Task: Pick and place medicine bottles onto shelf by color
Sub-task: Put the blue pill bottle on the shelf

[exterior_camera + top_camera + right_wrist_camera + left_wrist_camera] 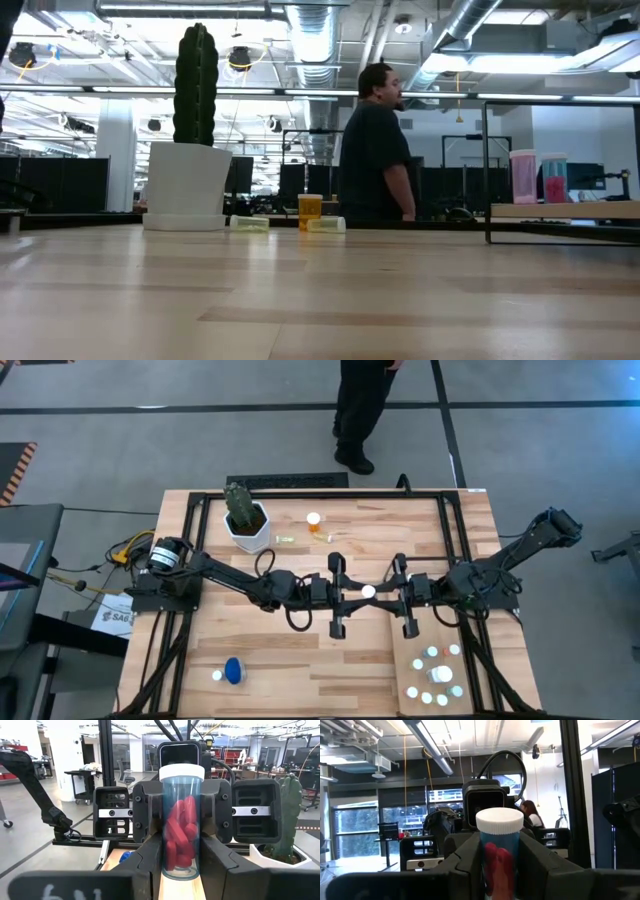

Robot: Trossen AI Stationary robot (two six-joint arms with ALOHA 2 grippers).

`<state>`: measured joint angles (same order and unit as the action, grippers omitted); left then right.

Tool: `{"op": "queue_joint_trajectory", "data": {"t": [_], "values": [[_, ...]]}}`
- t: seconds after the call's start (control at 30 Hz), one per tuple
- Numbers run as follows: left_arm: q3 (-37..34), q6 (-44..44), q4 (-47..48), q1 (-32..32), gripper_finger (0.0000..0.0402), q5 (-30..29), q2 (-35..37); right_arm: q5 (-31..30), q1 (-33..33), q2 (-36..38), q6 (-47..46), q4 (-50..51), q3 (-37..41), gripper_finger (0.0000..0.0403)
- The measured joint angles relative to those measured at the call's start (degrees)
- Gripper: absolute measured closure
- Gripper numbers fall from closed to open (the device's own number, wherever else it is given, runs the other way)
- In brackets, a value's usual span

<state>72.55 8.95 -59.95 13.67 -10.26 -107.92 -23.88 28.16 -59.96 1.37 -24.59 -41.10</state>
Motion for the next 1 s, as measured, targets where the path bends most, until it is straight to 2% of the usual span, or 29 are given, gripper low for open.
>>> {"op": "queue_joint_trajectory", "data": {"t": [0.2, 0.47, 0.63, 0.73, 0.9, 1.0], "values": [[0.0, -0.1, 1.3, 0.0, 0.0319, -0.1, 0.0, 0.2, 0.0, 1.4, -4.4, 5.1, -0.5, 0.0258], [0.0, -1.0, 4.5, 0.0, 0.0319, -0.7, 0.0, 0.2, 0.6, 4.2, -18.5, 38.2, -11.2, 0.0165], [0.0, -9.4, 14.8, 0.0, 0.0319, 1.6, 0.0, 2.8, 2.6, 3.4, -21.2, 56.3, -20.3, 0.0147], [0.0, -16.5, 21.2, -0.5, 0.0319, 7.3, 0.0, 5.5, 3.9, 1.9, -17.1, 61.6, -23.2, 0.0151], [0.0, -28.3, 27.7, -1.5, 0.0319, 20.8, 0.0, 7.5, 5.2, -1.3, -7.9, 61.5, -24.9, 0.0158], [0.0, -32.1, 30.9, -1.5, 0.0319, 27.2, 0.0, 7.6, 5.5, -4.9, -5.3, 60.5, -25.9, 0.0158]]}}
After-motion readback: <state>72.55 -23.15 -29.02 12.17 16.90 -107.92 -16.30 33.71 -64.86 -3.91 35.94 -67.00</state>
